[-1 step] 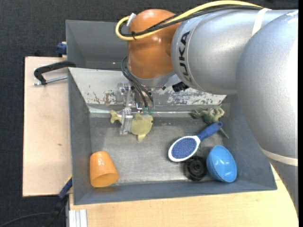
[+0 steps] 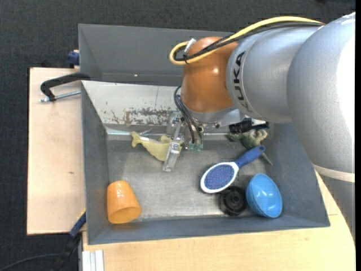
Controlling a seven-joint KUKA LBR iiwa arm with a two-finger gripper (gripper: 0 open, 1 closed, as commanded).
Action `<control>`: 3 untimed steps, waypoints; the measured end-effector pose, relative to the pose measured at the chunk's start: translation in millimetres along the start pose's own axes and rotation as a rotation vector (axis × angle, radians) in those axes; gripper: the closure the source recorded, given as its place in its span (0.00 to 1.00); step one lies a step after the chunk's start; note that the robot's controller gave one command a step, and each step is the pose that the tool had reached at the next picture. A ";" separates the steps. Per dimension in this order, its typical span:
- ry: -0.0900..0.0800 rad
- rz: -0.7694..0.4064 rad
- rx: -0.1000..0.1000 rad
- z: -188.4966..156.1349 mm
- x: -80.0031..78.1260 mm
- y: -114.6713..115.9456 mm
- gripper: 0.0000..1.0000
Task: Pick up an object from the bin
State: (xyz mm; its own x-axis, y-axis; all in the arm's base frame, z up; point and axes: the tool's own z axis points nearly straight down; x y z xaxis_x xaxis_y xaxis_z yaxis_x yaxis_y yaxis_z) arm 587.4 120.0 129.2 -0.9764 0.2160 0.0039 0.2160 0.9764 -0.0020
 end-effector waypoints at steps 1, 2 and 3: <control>-0.004 -0.002 -0.003 -1.7 -0.5 2.1 1.00; -0.003 -0.002 -0.004 -1.6 -0.4 2.3 0.00; -0.003 -0.002 -0.004 -1.6 -0.3 2.4 1.00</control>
Offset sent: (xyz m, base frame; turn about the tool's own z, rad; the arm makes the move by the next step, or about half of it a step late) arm 0.0000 0.0000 0.0000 0.0000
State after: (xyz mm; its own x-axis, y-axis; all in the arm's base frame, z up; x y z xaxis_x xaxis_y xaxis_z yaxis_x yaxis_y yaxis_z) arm 588.3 122.3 130.8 -0.9767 0.2145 0.0007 0.2145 0.9767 0.0021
